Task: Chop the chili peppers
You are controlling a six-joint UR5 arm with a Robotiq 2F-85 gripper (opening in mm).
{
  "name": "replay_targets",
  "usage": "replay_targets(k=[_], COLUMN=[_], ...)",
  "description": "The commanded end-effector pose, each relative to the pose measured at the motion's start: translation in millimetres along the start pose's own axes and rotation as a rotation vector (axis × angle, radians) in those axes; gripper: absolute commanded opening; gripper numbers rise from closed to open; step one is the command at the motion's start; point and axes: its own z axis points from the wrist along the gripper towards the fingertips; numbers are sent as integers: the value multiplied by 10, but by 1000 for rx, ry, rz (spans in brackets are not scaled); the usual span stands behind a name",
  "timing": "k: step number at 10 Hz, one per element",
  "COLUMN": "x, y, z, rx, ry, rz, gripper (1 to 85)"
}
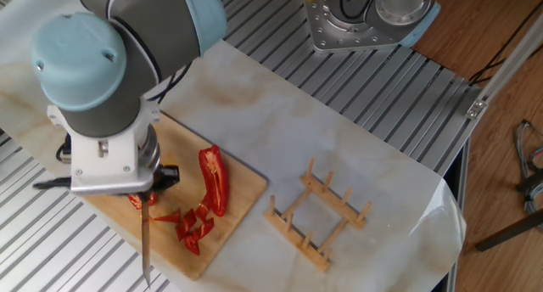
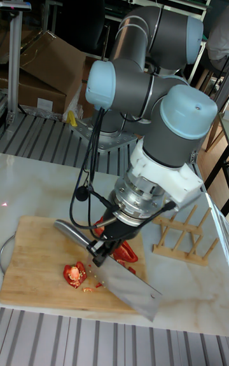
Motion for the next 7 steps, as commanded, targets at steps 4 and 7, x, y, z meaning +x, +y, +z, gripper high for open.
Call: replay_targets(k=[4,7], x=[-285,-329], y=[-40,-66], z=[96,191], rx=[25,27], ry=[-15,-17], rz=[-52,-63], gripper=[13,13])
